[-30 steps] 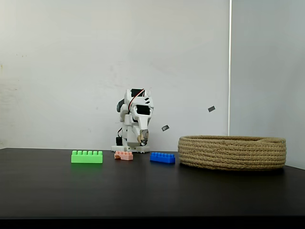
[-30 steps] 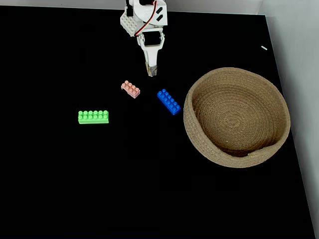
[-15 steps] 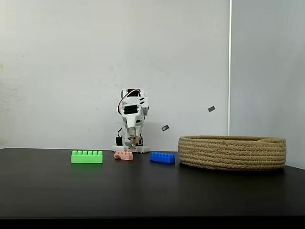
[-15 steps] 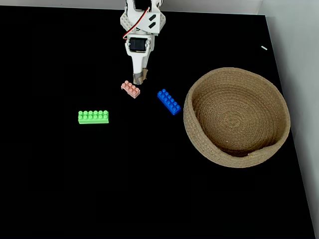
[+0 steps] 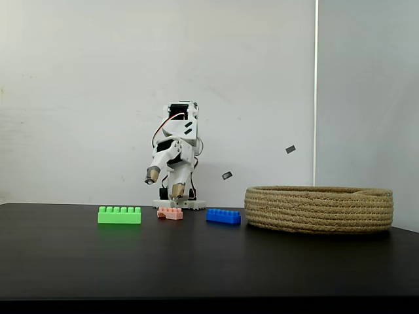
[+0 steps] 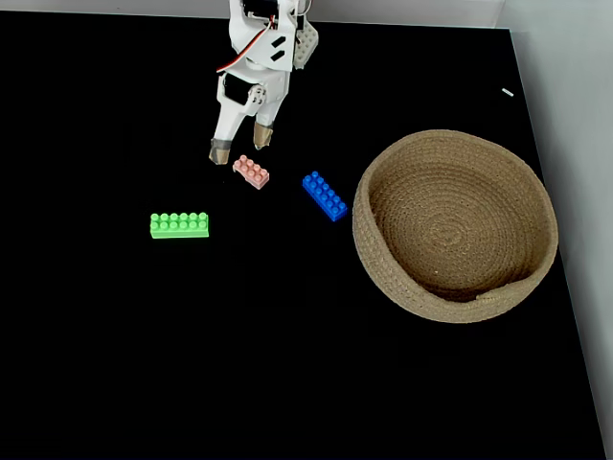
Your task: Place the lego blocks in the tray
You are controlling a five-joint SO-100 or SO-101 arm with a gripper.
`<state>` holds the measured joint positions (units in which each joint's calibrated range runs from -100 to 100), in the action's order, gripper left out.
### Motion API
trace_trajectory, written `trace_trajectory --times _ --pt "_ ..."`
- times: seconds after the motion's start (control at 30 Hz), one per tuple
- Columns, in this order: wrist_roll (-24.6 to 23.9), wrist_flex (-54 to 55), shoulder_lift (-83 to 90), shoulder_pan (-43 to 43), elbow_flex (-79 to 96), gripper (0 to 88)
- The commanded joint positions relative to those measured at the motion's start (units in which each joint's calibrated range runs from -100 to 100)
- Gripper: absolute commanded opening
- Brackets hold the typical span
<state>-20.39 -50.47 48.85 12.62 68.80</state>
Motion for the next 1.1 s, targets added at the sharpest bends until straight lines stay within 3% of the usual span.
trace_trajectory --times 0.0,0.67,0.93,1.07 --pt "-2.1 0.3 -4.1 0.0 -4.8 36.4" --pt "-2.6 10.8 -13.1 -2.6 -0.7 38.5" --pt "-1.6 14.0 -15.1 -2.6 0.0 30.3" --pt "-1.3 14.4 -15.1 -1.7 0.0 11.3"
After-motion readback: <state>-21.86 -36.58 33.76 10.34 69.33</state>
